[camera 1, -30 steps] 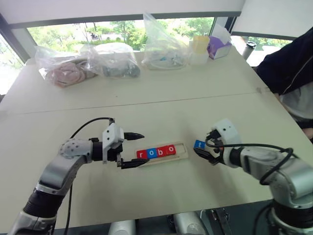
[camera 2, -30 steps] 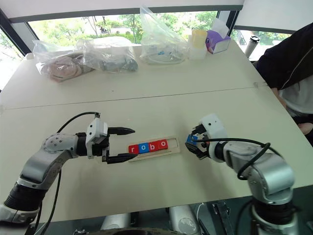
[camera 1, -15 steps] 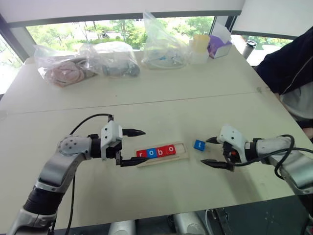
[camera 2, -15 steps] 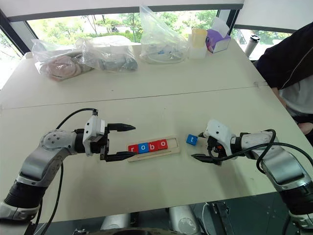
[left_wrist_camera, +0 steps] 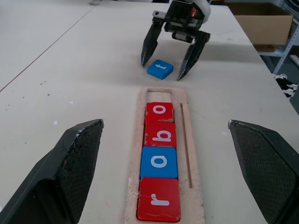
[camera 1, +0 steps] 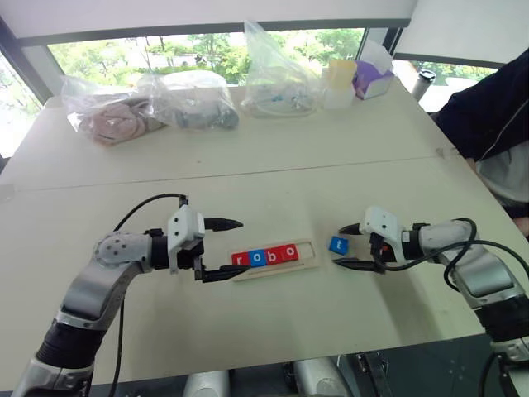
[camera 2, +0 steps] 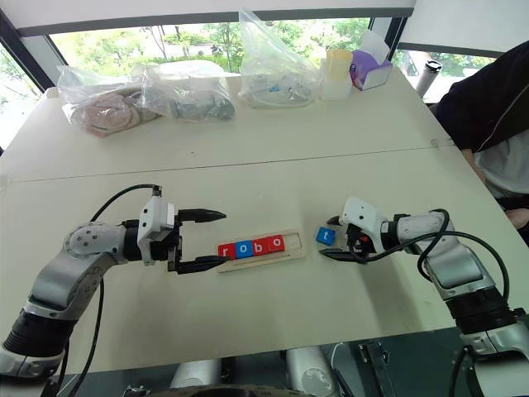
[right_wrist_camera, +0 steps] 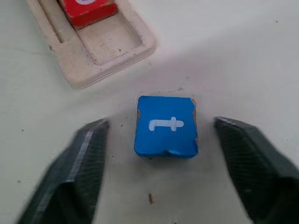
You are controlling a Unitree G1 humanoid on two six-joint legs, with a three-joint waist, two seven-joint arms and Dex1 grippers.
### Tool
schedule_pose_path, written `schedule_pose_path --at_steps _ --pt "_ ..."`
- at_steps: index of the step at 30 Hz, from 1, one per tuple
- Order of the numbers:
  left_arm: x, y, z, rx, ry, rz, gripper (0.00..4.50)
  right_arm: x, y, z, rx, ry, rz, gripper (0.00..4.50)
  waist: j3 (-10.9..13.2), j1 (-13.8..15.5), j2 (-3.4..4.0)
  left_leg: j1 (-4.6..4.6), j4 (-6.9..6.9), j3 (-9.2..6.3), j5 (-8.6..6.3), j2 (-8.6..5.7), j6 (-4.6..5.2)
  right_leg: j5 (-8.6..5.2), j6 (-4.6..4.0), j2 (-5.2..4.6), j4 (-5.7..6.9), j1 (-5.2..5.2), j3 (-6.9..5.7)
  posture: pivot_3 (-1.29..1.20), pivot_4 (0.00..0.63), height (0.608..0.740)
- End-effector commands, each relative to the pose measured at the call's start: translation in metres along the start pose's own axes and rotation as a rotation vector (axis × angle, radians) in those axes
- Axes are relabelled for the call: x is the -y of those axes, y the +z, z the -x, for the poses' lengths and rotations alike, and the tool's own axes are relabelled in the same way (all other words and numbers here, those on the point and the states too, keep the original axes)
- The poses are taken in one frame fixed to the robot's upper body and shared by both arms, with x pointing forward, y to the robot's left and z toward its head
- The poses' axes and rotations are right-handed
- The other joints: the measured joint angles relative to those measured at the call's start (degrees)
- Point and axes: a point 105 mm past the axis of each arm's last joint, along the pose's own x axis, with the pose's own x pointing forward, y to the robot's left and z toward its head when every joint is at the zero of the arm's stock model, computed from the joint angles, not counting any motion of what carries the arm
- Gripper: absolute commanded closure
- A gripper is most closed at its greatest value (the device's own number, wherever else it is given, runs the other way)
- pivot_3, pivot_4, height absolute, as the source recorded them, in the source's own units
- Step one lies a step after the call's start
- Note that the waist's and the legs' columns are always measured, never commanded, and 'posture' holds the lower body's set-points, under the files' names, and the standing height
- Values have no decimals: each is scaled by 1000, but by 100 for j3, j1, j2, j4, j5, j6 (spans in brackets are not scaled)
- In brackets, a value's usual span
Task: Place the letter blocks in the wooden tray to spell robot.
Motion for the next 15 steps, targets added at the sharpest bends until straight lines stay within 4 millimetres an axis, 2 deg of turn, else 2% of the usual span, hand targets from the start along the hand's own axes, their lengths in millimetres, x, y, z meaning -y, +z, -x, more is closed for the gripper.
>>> schedule_pose_path --at_steps 1,2,6,10,15 --pt "1 10 2 23 2 -32 0 4 10 2 23 -12 44 2988 0 11 0 0 1 0 0 0 0 0 0 0 1 0 0 0 150 740" --pt "1 10 3 23 2 -32 0 4 10 3 19 -13 48 3363 0 16 0 0 1 0 0 0 0 0 0 0 0 0 0 0 150 740" --pt "1 10 3 22 1 -32 0 6 23 4 13 -7 156 3357 0 46 0 0 2 1 0 0 0 0 0 0 0 0 0 0 150 740" --pt "1 10 2 22 -2 -31 0 -1 47 2 62 55 274 3357 0 67 1 1 3 0 0 0 0 1 0 1 6 0 0 0 150 740" --pt "1 10 1 26 0 -31 0 -12 58 -5 74 140 315 3357 0 78 0 2 4 0 0 1 0 1 0 0 7 1 -1 0 150 740"
